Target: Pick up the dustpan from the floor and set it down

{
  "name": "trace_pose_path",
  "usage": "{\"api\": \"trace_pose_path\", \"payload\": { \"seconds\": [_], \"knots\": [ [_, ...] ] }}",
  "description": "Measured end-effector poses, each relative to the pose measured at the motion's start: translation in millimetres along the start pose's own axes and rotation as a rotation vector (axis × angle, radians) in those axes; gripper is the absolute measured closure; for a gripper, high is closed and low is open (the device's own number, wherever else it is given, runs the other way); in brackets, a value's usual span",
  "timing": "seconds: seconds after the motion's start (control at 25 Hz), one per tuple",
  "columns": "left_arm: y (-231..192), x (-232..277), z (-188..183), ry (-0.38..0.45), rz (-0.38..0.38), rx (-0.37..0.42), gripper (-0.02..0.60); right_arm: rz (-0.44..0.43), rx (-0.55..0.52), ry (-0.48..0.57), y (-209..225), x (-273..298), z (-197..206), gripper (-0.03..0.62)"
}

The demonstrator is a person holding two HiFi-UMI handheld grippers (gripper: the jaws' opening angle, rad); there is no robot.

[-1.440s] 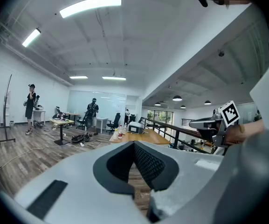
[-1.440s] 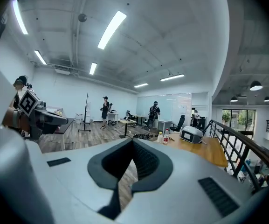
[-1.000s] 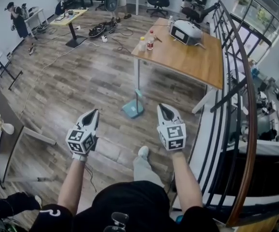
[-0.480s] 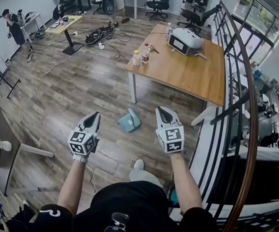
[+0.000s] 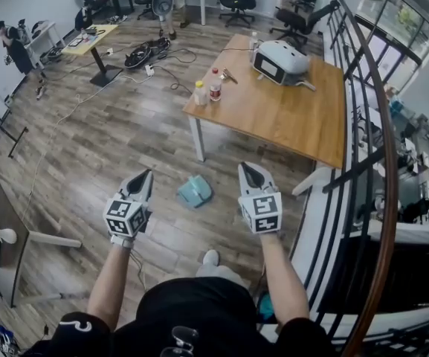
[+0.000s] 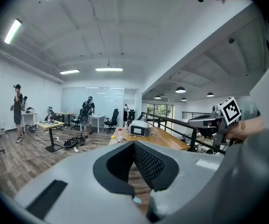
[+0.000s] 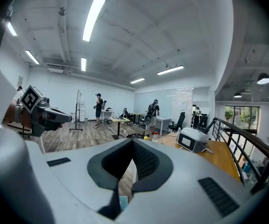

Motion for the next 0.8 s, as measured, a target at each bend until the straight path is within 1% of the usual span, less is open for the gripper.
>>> {"api": "trace_pose_path", "payload": {
  "seconds": [0.16,0.36,0.6,0.8],
  "knots": [
    [-1,11,-1,-0.002,0.004,-0.001,0.583,-0.002,0.005,0.0,7,8,2,0.6],
    [-3,16,1,0.003,0.001,-0.024,0.583,-0.013,0.007,-0.013,4,12,3,0.6],
    [-19,20,4,0.002,-0.002,-0.038,0.583,-0.028,0.003,-0.016,-6,31,-1,0.6],
    [-32,34,10,0.007,0.008,-0.053,0.583,-0.042,-0.005,-0.028,-11,52,1,0.6]
  ]
}}
Point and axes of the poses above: the fingertips, and each gripper's own axes: x forward along the fingers, y to its right, z out of its underside, the point moved 3 cm from there along -x, backward along the fingers, and after that the axes turned 3 degrees about -y, right-handed, at the moved point
